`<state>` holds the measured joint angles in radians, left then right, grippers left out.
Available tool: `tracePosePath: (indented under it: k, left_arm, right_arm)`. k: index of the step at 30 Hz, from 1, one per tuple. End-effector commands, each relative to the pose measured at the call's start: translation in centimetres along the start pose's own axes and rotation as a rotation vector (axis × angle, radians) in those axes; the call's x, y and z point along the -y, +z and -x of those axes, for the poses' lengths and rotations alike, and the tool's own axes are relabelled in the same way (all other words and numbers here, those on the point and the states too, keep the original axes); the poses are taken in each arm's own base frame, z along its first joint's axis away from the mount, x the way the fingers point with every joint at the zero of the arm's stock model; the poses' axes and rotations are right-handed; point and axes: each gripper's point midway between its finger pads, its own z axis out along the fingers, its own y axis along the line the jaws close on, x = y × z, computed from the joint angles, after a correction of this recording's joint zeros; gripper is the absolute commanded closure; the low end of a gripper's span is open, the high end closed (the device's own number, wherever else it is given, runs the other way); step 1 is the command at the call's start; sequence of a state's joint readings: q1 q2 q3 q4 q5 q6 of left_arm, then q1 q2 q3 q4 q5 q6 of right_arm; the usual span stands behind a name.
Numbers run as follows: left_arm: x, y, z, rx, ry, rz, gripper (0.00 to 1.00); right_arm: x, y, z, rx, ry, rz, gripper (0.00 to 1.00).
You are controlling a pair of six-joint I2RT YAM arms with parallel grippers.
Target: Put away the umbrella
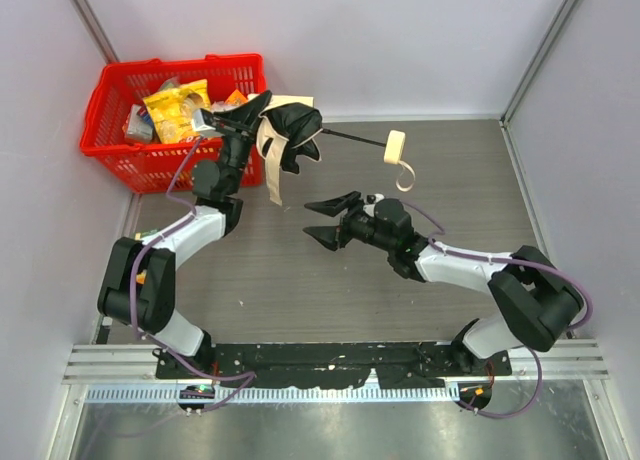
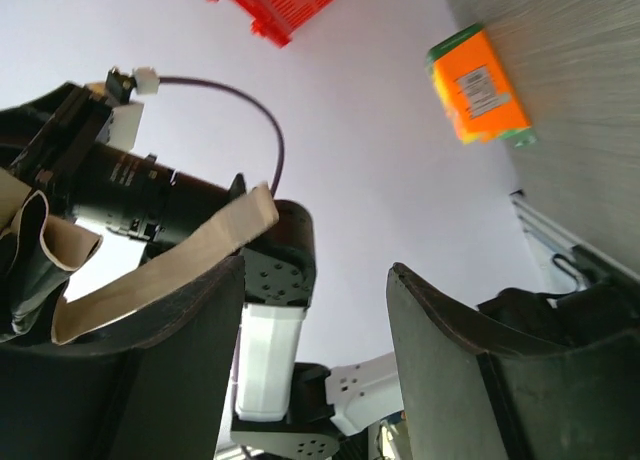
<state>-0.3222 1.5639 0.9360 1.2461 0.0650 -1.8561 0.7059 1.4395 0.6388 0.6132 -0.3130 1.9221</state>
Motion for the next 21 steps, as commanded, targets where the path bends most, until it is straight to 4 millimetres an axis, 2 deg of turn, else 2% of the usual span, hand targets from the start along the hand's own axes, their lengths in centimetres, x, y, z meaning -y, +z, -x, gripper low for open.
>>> tracePosePath:
  k: [1,4,12,15,18,21]
  left_arm:
    - [10.8,-2.0,-3.5,-0.114,0.022,-0.366,1.00]
    - [10.9,-2.1,-3.8,-0.119,0.018,-0.367,1.00]
    - [11.0,-2.2,-4.7,-0.132,-0.019,-0.370,1.00]
    - [11.3,-2.3,-4.9,-0.131,-0.023,-0.375,1.00]
    - [11.3,-2.3,-4.8,-0.125,-0.026,-0.375,1.00]
    - [11.4,-2.3,-4.9,-0.129,-0.024,-0.379,1.00]
  right_arm:
    - [-8.8,0.0,-3.1,-0.127,0.424,0.213,0.36]
    - [-10.3,0.3,-3.1,-0.126,0.438,0.259,0.36]
    - [-11.1,1.9,-4.3,-0.144,0.516,0.273,0.34]
    - [-11.8,2.4,-5.6,-0.184,0.525,0.291,0.34]
    - [-11.2,2.7,-6.5,-0.203,0.521,0.269,0.34]
    - [-10.2,2.4,-6.3,-0.189,0.531,0.262,0.34]
